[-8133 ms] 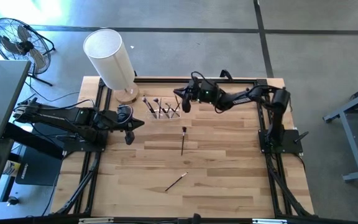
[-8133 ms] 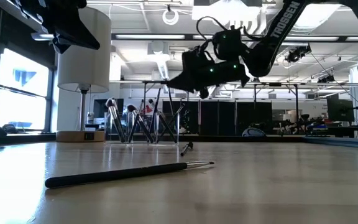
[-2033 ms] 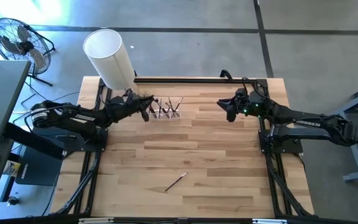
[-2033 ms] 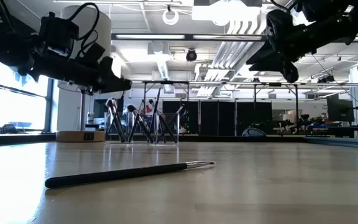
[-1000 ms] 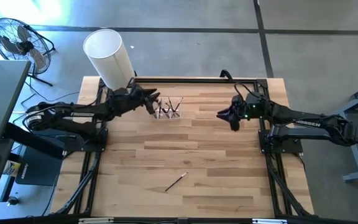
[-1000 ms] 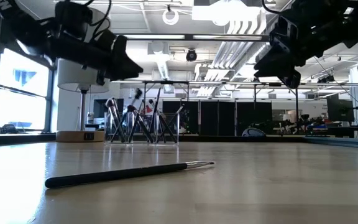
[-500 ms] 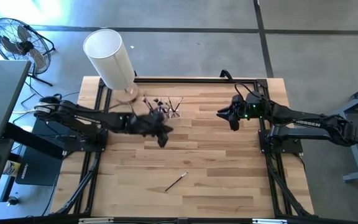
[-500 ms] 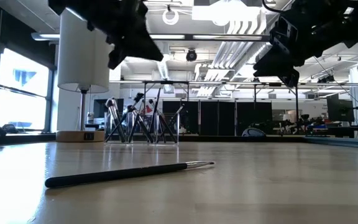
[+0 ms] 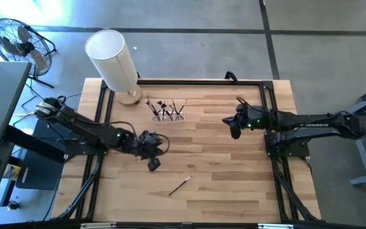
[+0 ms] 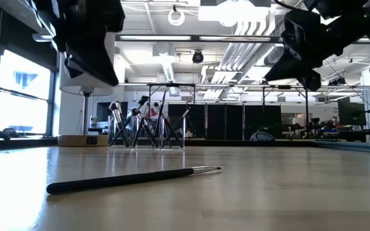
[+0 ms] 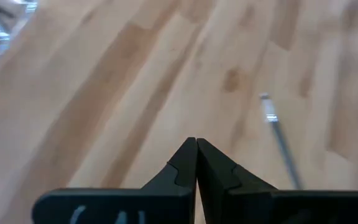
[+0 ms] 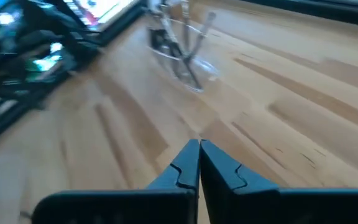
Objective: Pick & Place Makeup Supplies
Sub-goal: Put the black makeup brush into the transparent organizer
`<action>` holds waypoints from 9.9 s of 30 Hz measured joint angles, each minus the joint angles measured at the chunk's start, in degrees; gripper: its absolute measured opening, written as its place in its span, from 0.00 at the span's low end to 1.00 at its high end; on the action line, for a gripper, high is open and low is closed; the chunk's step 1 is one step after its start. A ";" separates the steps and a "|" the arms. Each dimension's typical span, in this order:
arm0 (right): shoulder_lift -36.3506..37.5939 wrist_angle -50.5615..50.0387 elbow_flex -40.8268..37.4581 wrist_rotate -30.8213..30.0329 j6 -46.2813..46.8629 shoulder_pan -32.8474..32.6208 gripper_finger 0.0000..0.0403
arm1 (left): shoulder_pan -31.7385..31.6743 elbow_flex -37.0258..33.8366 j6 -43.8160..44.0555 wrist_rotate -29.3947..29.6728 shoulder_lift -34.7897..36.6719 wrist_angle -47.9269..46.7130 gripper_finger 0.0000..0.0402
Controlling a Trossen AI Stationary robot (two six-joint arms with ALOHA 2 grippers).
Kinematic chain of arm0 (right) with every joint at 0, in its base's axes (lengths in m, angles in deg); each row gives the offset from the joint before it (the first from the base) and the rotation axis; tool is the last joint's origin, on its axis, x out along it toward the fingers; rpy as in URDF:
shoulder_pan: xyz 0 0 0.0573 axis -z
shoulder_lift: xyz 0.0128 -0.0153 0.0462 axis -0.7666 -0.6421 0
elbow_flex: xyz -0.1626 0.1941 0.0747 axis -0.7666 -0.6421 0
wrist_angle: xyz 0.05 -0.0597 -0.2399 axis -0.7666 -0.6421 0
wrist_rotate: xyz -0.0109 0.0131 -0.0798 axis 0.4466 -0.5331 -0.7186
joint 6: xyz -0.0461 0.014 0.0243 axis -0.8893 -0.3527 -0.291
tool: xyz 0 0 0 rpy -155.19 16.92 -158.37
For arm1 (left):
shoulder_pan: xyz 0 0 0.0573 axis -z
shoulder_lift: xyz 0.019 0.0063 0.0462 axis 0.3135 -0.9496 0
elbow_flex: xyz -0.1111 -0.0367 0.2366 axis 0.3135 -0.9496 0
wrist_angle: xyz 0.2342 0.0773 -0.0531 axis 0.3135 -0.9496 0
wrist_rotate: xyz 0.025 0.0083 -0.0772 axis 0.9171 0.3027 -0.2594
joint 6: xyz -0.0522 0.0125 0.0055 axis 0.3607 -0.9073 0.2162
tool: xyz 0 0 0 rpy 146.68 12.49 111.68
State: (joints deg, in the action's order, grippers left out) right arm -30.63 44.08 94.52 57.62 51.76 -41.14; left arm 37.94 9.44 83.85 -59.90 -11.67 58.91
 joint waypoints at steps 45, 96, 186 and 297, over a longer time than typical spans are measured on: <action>-0.11 -14.86 -0.02 8.15 -7.24 -2.60 0.00 | -0.09 59.06 9.53 -9.83 -47.44 -24.74 0.34; -0.07 -14.67 0.00 9.61 -8.35 -2.60 0.01 | -0.02 59.28 15.55 -15.72 -59.32 -25.70 0.00; -0.09 -8.73 0.00 -8.77 -8.16 -2.49 0.01 | -29.94 7.43 -8.27 0.33 0.24 -36.47 0.23; -55.51 -2.54 22.94 12.29 -56.57 -13.09 0.01 | 2.15 30.72 17.69 -8.72 -31.87 -20.66 0.00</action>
State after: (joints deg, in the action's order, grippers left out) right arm -86.14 41.53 117.46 69.91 -4.81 -54.23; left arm 40.10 40.16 101.55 -68.62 -43.53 38.25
